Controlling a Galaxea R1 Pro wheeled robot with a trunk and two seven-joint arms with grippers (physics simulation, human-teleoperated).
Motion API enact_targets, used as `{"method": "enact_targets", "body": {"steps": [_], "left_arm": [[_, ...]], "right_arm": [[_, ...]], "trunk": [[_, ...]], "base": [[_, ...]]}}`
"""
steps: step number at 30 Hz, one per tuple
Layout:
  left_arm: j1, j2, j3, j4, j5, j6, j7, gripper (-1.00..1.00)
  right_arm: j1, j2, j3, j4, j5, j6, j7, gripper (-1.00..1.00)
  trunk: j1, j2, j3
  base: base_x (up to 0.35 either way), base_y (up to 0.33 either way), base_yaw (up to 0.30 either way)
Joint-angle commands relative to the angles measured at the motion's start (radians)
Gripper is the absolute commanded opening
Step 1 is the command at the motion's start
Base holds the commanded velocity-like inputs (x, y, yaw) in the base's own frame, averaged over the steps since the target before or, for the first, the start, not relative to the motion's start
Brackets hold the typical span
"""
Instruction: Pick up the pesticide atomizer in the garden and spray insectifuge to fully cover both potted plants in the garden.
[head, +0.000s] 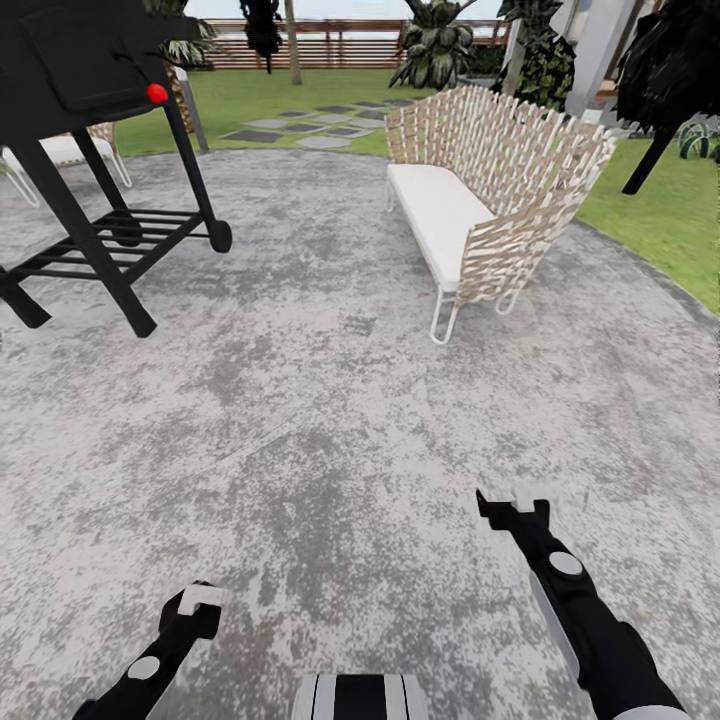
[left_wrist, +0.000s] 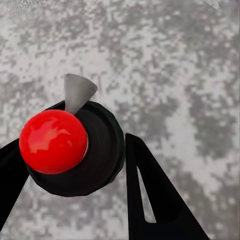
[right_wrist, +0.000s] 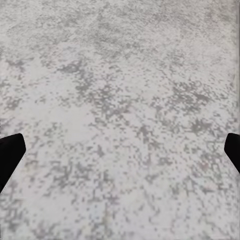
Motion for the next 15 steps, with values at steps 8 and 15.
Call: {"method": "enact_targets", "body": {"steps": [8,15], "left_arm": [[0.000,0.001,0.010,-0.003,-0.004,-0.004,-0.006,-1.00],[0.004,0.002,0.010,0.003,-0.002,-0.004,-0.006,-1.00]], "right_arm": [[0.000,0.007,0.003,0.021,0.001,0.004,0.000,1.00],[0.001,0.007,0.003,0.116,0.003,-0.003,0.001,1.00]], "trunk": [[-0.004,0.002,0.032],[-0.007,0.003,0.070]], "base": [[0.000,0.000,0.000],[0.000,0.000,0.000]]}}
